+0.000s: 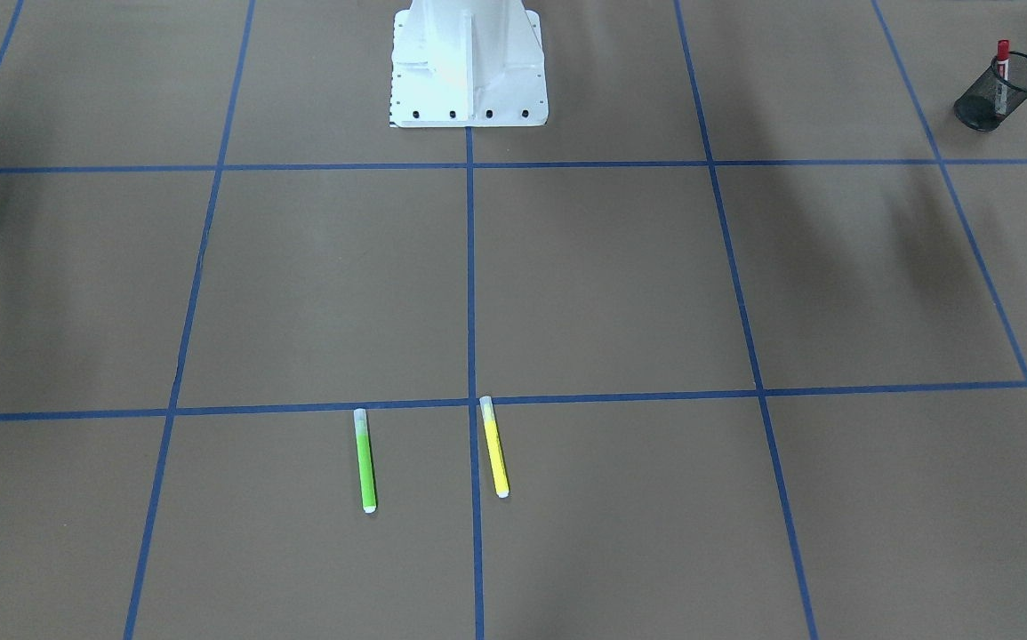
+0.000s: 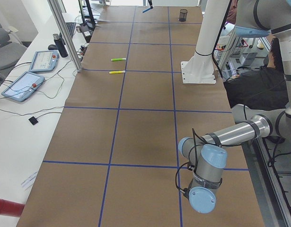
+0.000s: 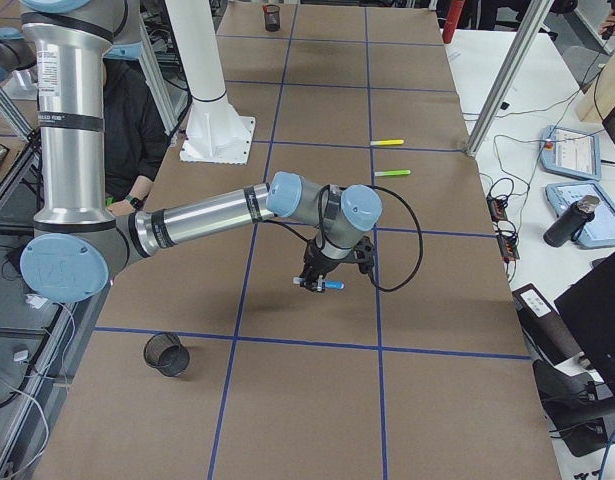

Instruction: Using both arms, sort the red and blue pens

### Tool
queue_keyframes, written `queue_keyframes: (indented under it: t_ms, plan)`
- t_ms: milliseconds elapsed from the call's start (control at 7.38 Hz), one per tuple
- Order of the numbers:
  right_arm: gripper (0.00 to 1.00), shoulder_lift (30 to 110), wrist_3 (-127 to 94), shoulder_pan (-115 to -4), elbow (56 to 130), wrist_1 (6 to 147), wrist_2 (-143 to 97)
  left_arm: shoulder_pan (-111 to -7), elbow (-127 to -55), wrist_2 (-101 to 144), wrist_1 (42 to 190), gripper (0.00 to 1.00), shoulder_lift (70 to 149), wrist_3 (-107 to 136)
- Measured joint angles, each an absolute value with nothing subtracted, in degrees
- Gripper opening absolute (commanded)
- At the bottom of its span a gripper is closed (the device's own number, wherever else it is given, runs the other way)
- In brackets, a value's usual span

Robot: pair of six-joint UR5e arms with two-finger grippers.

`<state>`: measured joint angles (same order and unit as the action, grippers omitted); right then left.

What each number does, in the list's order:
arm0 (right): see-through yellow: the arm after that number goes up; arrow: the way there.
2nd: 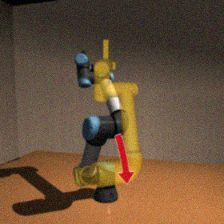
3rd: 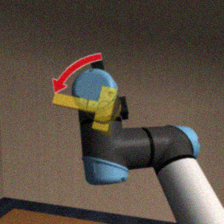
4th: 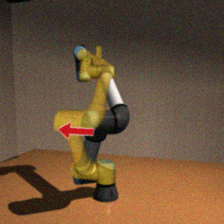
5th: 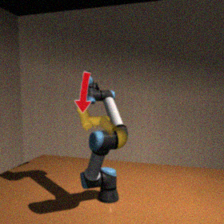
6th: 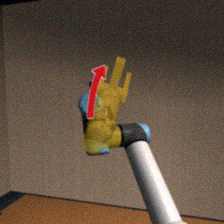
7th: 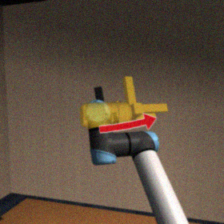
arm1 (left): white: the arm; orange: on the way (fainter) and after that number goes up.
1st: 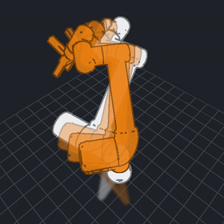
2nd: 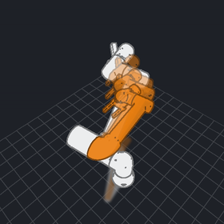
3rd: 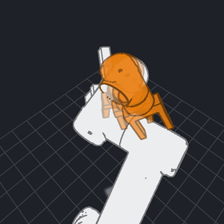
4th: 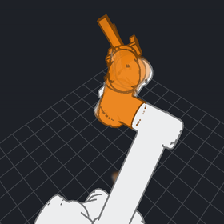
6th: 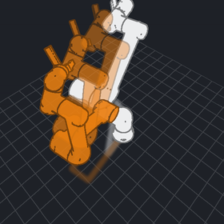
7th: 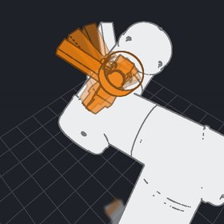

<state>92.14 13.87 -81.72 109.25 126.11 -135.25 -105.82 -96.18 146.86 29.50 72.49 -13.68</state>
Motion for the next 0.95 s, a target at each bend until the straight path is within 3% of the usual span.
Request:
queue_keyframes:
  t_ms: [542,948]
  plan:
    - [0.0,94.3,14.7,-84.3,110.3,141.7,-134.6,-105.7,-97.8,151.5,40.8,1.0,79.6,-12.5]
    - [0.0,102.9,23.3,-89.6,109.7,143.9,-133.4,-105.6,-102.2,153.8,44.2,1.0,85.9,-8.8]
